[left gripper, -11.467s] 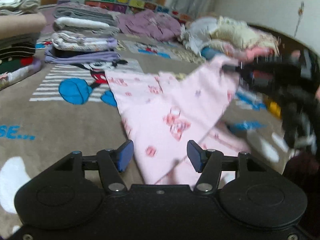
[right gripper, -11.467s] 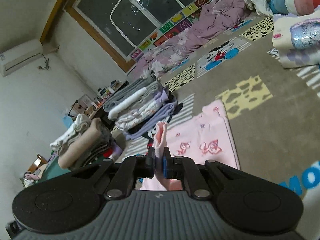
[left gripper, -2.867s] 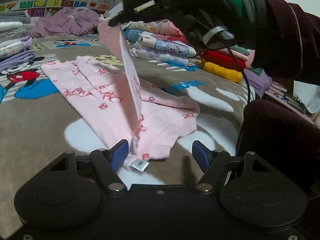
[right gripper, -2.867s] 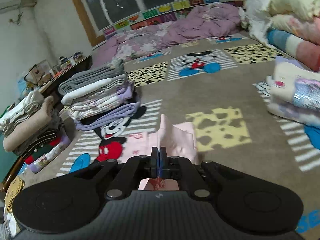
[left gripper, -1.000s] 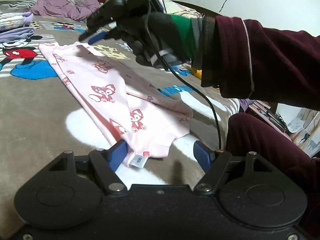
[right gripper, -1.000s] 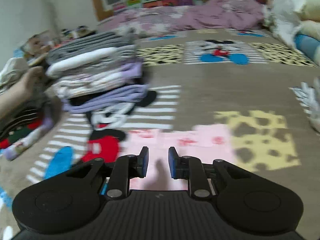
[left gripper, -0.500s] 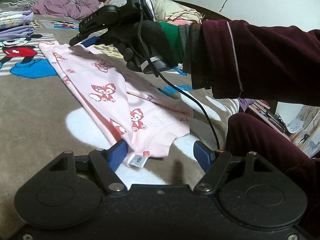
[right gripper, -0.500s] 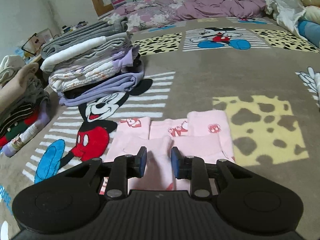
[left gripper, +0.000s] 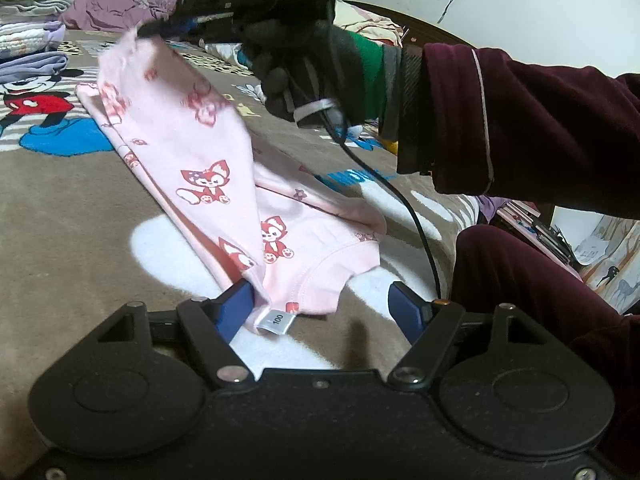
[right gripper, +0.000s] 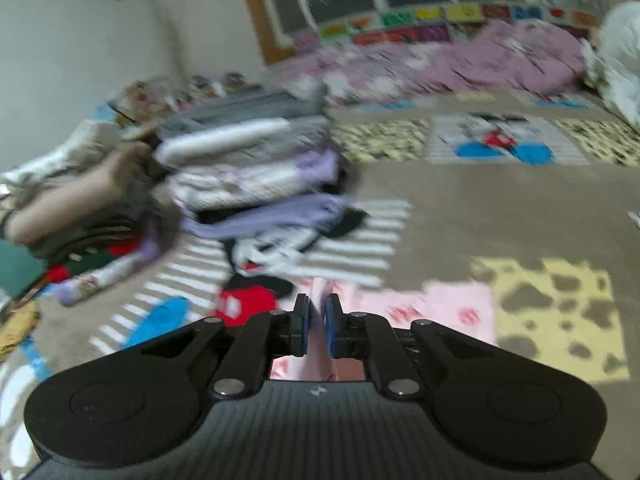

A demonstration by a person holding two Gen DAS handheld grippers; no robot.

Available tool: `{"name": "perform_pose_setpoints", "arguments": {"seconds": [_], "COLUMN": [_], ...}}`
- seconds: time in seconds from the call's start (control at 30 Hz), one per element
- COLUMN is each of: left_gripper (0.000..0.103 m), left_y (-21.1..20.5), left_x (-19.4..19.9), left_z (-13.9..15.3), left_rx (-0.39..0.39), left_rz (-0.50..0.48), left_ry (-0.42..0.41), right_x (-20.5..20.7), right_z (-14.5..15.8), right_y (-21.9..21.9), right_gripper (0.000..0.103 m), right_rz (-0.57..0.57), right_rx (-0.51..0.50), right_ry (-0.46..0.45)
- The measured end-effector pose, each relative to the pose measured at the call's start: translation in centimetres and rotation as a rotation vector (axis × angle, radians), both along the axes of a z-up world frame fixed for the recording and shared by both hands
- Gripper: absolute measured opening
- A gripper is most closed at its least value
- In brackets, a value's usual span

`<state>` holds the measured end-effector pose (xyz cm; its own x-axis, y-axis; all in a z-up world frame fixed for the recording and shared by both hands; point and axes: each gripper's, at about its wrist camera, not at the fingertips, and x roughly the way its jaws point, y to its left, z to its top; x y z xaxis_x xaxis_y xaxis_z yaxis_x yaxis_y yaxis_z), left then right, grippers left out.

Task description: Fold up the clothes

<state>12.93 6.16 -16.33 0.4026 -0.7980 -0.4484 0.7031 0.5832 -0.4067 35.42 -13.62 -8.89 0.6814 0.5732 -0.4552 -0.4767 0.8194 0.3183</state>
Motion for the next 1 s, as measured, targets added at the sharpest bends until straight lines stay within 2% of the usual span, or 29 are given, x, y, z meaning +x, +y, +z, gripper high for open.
{"name": "perform_pose_setpoints", "arguments": {"seconds": [0.1, 0.17, 0.33, 0.47, 0.6, 0.67, 0.8, 0.93, 1.0], "left_gripper": [0.074, 0.075, 0.076, 0.078, 0.079, 0.08, 0.08, 0.08, 0.08], "left_y": [-0.1, -0.1, -0.1, -0.1, -0.1, -0.1, -0.2, -0.3, -0.4], "left_x": [0.1, 0.1, 0.2, 0.1, 0.1, 0.1, 0.1, 0.0, 0.0], "left_z": [-0.1, -0.1, 0.0, 0.1, 0.1, 0.2, 0.2, 0.2, 0.3], "left_rx": [-0.001, -0.003, -0.003, -0.007, -0.003, 0.0, 0.01, 0.02, 0.026], "left_rz": [0.0, -0.002, -0.007, -0.012, -0.017, -0.017, -0.017, -0.015, -0.012], "left_ry": [0.0, 0.003, 0.005, 0.007, 0.005, 0.006, 0.005, 0.003, 0.002], "right_x": [0.1, 0.4, 2.4, 3.2, 3.4, 3.6, 2.8, 0.5, -1.7], "right_z": [0.7, 0.4, -2.9, -4.3, -5.1, -5.0, -3.6, -1.6, -1.1], "right_y": [-0.4, -0.7, -1.0, -1.5, -1.1, -1.2, -1.8, -2.4, -2.0], "right_gripper": [0.01, 0.01, 0.011, 0.011, 0.01, 0.012, 0.024, 0.024, 0.024], "right_rz": [0.055, 0.038, -0.027, -0.068, -0.077, -0.081, -0.099, -0.067, -0.011], "right_rx": [0.101, 0.121, 0.069, 0.052, -0.022, -0.011, -0.033, -0.038, -0.072], "right_ry": [-0.011, -0.003, 0.121, 0.161, 0.183, 0.194, 0.138, 0.089, 0.085]}}
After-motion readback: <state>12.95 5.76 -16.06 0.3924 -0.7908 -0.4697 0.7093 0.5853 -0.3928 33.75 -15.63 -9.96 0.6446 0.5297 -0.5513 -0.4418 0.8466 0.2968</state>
